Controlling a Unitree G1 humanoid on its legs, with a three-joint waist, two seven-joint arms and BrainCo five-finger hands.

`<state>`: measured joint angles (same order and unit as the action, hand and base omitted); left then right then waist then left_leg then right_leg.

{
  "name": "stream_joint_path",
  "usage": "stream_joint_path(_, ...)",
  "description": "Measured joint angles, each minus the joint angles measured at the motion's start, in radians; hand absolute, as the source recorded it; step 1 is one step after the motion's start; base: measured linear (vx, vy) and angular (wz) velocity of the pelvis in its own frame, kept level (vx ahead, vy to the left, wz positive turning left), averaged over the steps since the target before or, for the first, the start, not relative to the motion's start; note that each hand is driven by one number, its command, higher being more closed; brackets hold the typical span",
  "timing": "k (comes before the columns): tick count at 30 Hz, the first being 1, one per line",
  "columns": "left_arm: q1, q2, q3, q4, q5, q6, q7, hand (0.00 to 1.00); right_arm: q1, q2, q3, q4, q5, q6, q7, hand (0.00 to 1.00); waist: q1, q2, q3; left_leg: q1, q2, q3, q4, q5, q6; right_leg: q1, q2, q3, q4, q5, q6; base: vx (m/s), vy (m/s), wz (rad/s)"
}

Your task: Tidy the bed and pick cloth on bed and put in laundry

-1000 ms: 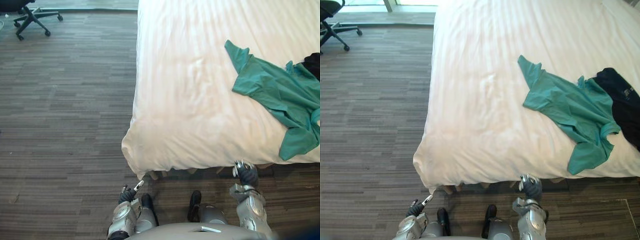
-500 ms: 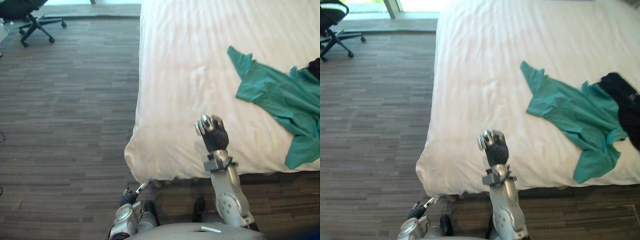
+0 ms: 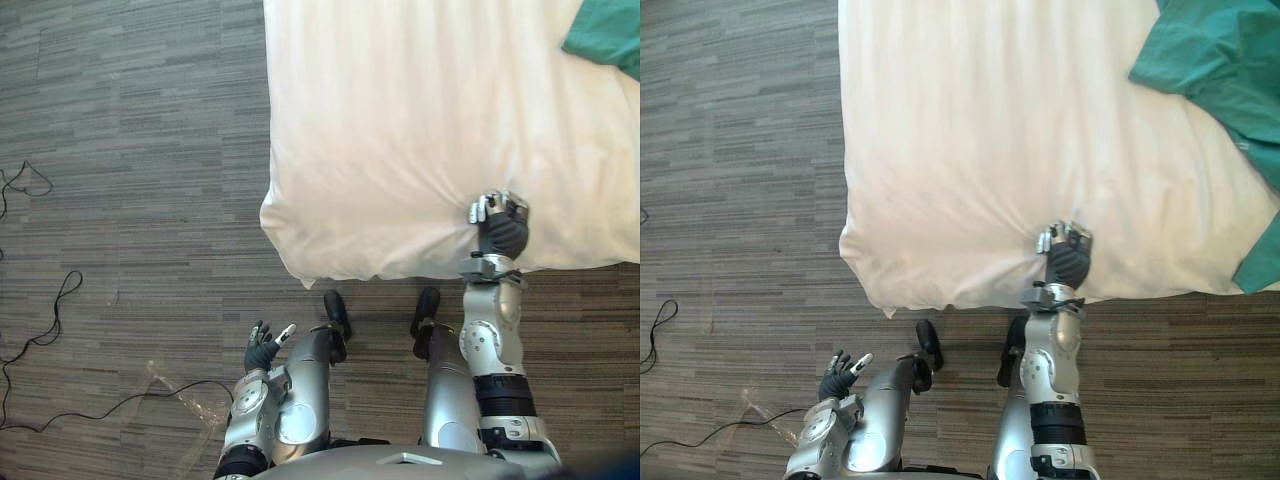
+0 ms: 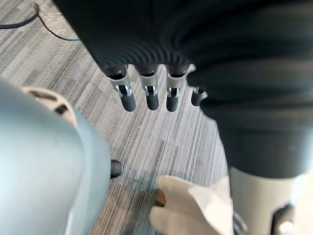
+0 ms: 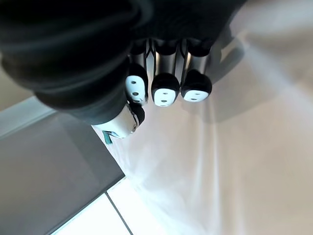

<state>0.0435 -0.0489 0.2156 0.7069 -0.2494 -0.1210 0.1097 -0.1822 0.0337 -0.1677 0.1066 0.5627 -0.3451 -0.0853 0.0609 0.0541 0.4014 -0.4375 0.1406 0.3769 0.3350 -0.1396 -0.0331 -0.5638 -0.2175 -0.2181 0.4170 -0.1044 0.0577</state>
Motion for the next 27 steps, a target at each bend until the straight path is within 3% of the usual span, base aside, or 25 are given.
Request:
stream_joint_path(4, -0.050, 0.022, 0.063, 0.102, 0.001, 0.010, -0.001, 0.00, 0.040, 0.024, -0.129, 0.106, 0.002, 0.018, -0.007, 1.00, -0.011, -0.035, 0.006, 0.005, 0.007, 0.017, 0.003, -0.006, 0.002, 0.009, 0.015, 0.013, -0.031, 0.022, 0.000, 0.02, 0.019, -0.16)
stream_joint_path(6, -0.069, 0.032, 0.080, 0.111, 0.007, 0.020, 0.000, 0.00, 0.101, 0.004, -0.251, 0.341, 0.010, 0.087, -0.056, 1.00, -0.017, -0.053, 0.016, 0.009, 0.018, 0.032, 0.018, -0.022, 0.001, 0.019, 0.029, 0.029, -0.051, 0.035, 0.002, 0.05, 0.038, -0.27)
stream_joint_path(7, -0.071, 0.033, 0.081, 0.114, 0.007, 0.023, 0.000, 0.00, 0.125, -0.002, -0.264, 0.386, 0.014, 0.102, -0.062, 0.00, -0.019, -0.053, 0.017, 0.014, 0.019, 0.039, 0.021, -0.028, 0.002, 0.021, 0.031, 0.035, -0.051, 0.036, 0.003, 0.07, 0.049, -0.37)
stream_joint_path(11, -0.071, 0.032, 0.102, 0.141, 0.046, 0.031, 0.003, 0.00, 0.292, -0.003, -0.294, 0.486, 0.011, 0.143, -0.074, 0.00, -0.063, -0.054, 0.015, 0.141, 0.048, 0.088, 0.034, -0.075, -0.015, 0.131, 0.059, 0.068, -0.086, 0.035, 0.002, 0.10, 0.045, -0.52)
stream_joint_path(13, -0.071, 0.020, 0.101, 0.140, 0.060, 0.031, 0.002, 0.00, 0.331, -0.005, -0.292, 0.539, -0.001, 0.153, -0.075, 0.00, -0.080, -0.062, -0.014, 0.196, 0.069, 0.108, 0.060, -0.101, -0.027, 0.182, 0.100, 0.104, -0.117, 0.037, 0.001, 0.08, 0.001, -0.77)
stream_joint_path(15, -0.073, 0.017, 0.100, 0.131, 0.065, 0.028, 0.005, 0.00, 0.333, -0.003, -0.270, 0.588, -0.050, 0.178, -0.075, 0.00, -0.057, -0.098, -0.036, 0.203, 0.089, -0.023, 0.198, -0.133, 0.004, 0.200, 0.154, 0.205, -0.102, 0.037, -0.002, 0.08, -0.041, -1.37)
stream_joint_path(17, -0.067, 0.020, 0.098, 0.137, 0.063, 0.028, 0.006, 0.00, 0.334, -0.009, -0.241, 0.602, -0.101, 0.192, -0.075, 0.00, -0.054, -0.098, -0.070, 0.183, 0.085, -0.224, 0.318, -0.165, -0.007, 0.201, 0.189, 0.272, -0.081, 0.027, -0.009, 0.01, 0.099, -1.44)
stream_joint_path(19, -0.045, 0.010, 0.096, 0.150, 0.060, 0.042, 0.012, 0.00, 0.342, -0.011, -0.221, 0.626, -0.166, 0.214, -0.075, 0.00, -0.064, -0.087, -0.125, 0.201, 0.074, -0.313, 0.342, -0.208, -0.026, 0.200, 0.222, 0.320, -0.078, 0.031, 0.002, 0.03, 0.170, -1.00)
stream_joint_path(21, -0.029, 0.005, 0.060, 0.173, 0.059, 0.048, 0.019, 0.00, 0.356, 0.000, -0.217, 0.653, -0.213, 0.241, -0.072, 0.00, -0.079, -0.094, -0.172, 0.261, 0.047, -0.297, 0.240, -0.229, -0.054, 0.200, 0.212, 0.333, -0.081, 0.039, 0.015, 0.07, 0.144, -0.16)
stream_joint_path(24, -0.007, -0.003, 0.021, 0.180, 0.075, 0.052, 0.017, 0.00, 0.376, 0.019, -0.205, 0.656, -0.272, 0.258, -0.052, 0.00, -0.086, -0.103, -0.216, 0.358, -0.005, -0.234, 0.082, -0.231, -0.058, 0.215, 0.176, 0.353, -0.102, 0.061, 0.041, 0.00, 0.147, -0.14)
stream_joint_path(26, 0.007, -0.005, 0.017, 0.181, 0.086, 0.052, 0.011, 0.00, 0.376, 0.029, -0.185, 0.657, -0.309, 0.264, -0.047, 0.00, -0.079, -0.099, -0.229, 0.415, -0.011, -0.184, 0.020, -0.230, -0.056, 0.238, 0.177, 0.379, -0.143, 0.106, 0.045, -0.07, 0.121, -0.62)
stream_joint_path(27, 0.014, -0.001, 0.013, 0.182, 0.086, 0.052, 0.005, 0.00, 0.376, 0.033, -0.161, 0.656, -0.333, 0.267, -0.045, 0.00, -0.073, -0.095, -0.235, 0.438, -0.010, -0.142, 0.002, -0.224, -0.046, 0.248, 0.175, 0.359, -0.181, 0.157, 0.034, -0.14, 0.107, -0.75)
